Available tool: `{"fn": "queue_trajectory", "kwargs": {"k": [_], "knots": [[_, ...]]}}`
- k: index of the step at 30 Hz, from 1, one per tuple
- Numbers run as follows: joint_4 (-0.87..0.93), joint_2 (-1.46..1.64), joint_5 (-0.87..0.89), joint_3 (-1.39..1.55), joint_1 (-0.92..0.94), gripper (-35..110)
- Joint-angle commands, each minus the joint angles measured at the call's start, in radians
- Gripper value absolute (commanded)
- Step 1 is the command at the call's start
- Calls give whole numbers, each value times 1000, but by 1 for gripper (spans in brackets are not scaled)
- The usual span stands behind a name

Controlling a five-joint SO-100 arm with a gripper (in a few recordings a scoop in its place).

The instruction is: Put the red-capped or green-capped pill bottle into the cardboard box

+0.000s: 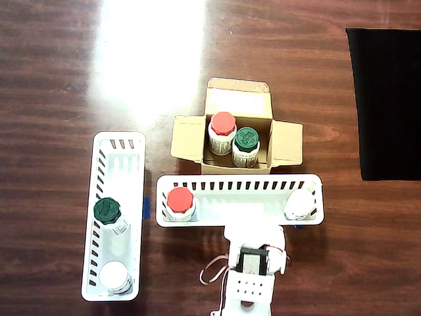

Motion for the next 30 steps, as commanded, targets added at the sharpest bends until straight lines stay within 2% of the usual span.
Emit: {"fn": "queue_trajectory", "kwargs": {"k": [1,9,13,18,21,23,28,30], "knots": [[-58,149,-12,126,-9,0],[-74,531,-46,402,-41,0],[-3,755,-54,523,-64,0],[40,785,-74,581,-92,0],[8,792,-104,637,-144,0],[9,946,-123,739,-167,0],[-190,936,-149,960,-219,0],[-199,917,-72,962,-189,0]]}}
